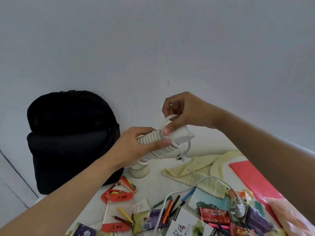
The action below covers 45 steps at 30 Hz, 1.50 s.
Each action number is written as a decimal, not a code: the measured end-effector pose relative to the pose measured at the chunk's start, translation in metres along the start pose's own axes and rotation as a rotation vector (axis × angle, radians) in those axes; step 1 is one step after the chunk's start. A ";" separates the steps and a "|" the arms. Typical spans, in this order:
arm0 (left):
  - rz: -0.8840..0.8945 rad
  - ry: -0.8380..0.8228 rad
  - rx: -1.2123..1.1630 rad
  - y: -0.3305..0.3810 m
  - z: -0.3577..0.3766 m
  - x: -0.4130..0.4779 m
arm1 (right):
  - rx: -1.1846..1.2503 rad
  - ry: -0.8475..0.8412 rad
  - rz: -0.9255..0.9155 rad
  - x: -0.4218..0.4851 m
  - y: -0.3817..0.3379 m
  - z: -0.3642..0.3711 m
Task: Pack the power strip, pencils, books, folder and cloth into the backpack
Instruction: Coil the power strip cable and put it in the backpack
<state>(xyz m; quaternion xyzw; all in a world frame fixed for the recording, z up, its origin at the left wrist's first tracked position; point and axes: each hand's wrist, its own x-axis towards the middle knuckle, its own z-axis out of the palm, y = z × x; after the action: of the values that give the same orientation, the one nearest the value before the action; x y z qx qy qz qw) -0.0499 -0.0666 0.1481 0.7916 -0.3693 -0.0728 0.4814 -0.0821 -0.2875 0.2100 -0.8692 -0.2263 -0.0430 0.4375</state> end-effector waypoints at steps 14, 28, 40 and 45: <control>-0.045 0.104 -0.448 0.003 0.006 0.000 | 0.418 0.132 0.158 -0.009 0.018 0.006; -0.279 0.454 -0.616 -0.002 -0.024 0.026 | -0.669 0.017 0.262 -0.024 0.054 0.038; -0.145 0.289 0.174 -0.046 -0.027 0.019 | -1.006 0.038 -0.275 -0.005 0.015 0.043; -0.035 0.091 0.456 -0.045 -0.023 0.012 | -0.787 -0.022 -0.189 0.004 -0.014 0.030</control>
<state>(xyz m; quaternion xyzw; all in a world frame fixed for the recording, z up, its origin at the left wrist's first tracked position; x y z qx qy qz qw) -0.0074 -0.0459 0.1260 0.8885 -0.3406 0.0399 0.3050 -0.0885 -0.2551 0.2033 -0.9461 -0.2761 -0.1571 0.0629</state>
